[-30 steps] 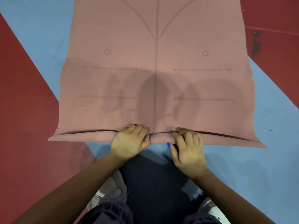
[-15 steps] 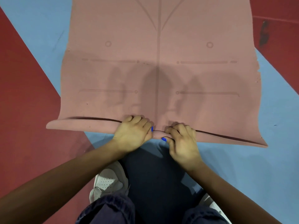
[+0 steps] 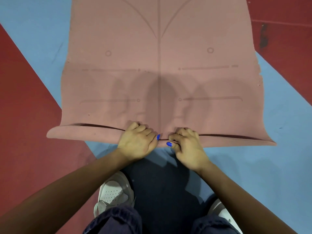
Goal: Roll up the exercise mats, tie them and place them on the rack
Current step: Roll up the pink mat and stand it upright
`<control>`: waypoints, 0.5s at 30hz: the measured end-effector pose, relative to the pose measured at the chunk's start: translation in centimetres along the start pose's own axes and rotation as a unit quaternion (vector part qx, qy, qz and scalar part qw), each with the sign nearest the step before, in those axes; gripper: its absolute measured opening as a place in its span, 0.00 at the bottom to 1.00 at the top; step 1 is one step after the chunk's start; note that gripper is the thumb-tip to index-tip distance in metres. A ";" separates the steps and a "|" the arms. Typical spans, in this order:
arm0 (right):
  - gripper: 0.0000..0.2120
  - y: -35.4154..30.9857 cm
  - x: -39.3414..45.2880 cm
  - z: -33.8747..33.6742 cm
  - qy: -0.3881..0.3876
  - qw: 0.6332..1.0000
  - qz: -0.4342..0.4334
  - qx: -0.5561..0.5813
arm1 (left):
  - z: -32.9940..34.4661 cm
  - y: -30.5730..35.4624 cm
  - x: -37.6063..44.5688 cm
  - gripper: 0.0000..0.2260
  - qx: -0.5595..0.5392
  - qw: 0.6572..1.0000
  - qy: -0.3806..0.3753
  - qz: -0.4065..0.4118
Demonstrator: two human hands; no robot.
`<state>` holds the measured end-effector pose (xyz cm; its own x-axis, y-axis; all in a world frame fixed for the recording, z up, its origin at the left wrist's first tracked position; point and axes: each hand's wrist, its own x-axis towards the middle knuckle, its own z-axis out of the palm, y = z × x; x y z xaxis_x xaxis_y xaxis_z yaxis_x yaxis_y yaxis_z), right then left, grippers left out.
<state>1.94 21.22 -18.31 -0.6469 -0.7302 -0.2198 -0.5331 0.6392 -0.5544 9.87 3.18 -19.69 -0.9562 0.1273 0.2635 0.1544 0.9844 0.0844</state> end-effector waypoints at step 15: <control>0.06 -1.2 0.5 0.3 0.094 0.995 0.026 -0.032 | -0.3 0.7 0.8 0.11 -0.061 0.976 -0.058 -0.202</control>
<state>2.42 20.01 -17.96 -0.7622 -0.6411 -0.0891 -0.5260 0.6937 -0.4920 9.24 3.94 -19.16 -0.9661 -0.2474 0.0743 -0.2186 0.9362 0.2751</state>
